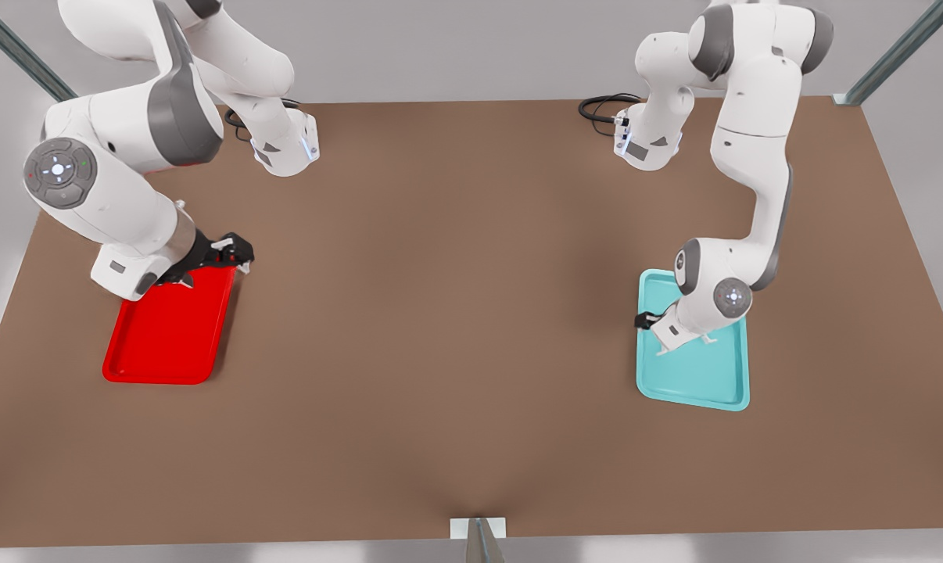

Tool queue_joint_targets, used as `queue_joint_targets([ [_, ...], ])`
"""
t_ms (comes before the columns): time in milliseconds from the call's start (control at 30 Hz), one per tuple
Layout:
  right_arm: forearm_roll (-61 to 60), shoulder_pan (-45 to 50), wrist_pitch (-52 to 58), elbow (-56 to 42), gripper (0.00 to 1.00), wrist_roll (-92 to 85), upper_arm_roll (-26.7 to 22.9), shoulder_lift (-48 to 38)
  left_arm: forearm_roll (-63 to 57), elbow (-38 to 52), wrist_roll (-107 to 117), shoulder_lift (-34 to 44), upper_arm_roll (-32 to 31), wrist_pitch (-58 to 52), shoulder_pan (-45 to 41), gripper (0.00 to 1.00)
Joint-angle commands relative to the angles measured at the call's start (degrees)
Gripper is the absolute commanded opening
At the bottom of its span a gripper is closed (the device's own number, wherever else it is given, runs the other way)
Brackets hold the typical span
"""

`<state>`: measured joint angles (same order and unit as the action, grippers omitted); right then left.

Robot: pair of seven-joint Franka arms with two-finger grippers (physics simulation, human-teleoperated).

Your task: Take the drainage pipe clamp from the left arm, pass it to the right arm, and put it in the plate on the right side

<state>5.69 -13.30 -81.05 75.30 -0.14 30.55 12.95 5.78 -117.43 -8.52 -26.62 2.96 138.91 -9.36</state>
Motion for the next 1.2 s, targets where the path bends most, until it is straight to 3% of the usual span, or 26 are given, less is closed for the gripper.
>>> queue_joint_targets([
  [0, -0.06, -0.41, 3.44, -0.06, 1.0, 1.28, 0.66, -0.12, -0.07, -0.35, -10.37, -0.36, 0.03, 8.75, 0.92, 1.0],
  [167, 0.64, -6.74, -4.73, -0.33, 1.0, 1.02, -3.12, 3.56, -0.07, -0.79, -13.28, -1.06, 0.03, 8.75, 1.89, 0.98],
  [300, 0.55, -9.46, -7.72, 1.6, 1.0, 1.11, -2.77, 2.43, -0.07, -0.7, -15.91, -1.5, 0.03, 8.75, 2.76, 0.96],
  [367, 0.55, -9.46, -8.07, 1.78, 1.0, 1.2, -2.77, 2.6, -0.07, -0.61, -17.5, -1.77, 0.03, 8.75, 3.11, 0.89],
  [433, 0.46, -9.46, -8.07, 1.78, 1.0, 1.2, -2.77, 2.78, -0.07, -0.52, -17.5, -2.47, -0.05, 8.83, 3.2, 0.74],
  [600, 0.2, -9.55, -7.89, 1.78, 1.0, 1.02, -3.04, 2.96, -0.07, -0.35, -17.85, -3.0, -0.06, 8.83, 3.2, 0.69],
  [867, 0.2, -9.46, -7.72, 1.78, 1.0, 1.11, -2.95, 2.96, -0.07, -0.17, -17.85, -3.0, -0.06, 8.83, 2.85, 0.52],
  [1167, 0.2, -9.46, -7.72, 1.78, 1.0, 0.93, -2.95, 2.96, 0.11, 0.18, -17.76, -3.79, -0.14, 8.83, 2.76, 0.45],
])
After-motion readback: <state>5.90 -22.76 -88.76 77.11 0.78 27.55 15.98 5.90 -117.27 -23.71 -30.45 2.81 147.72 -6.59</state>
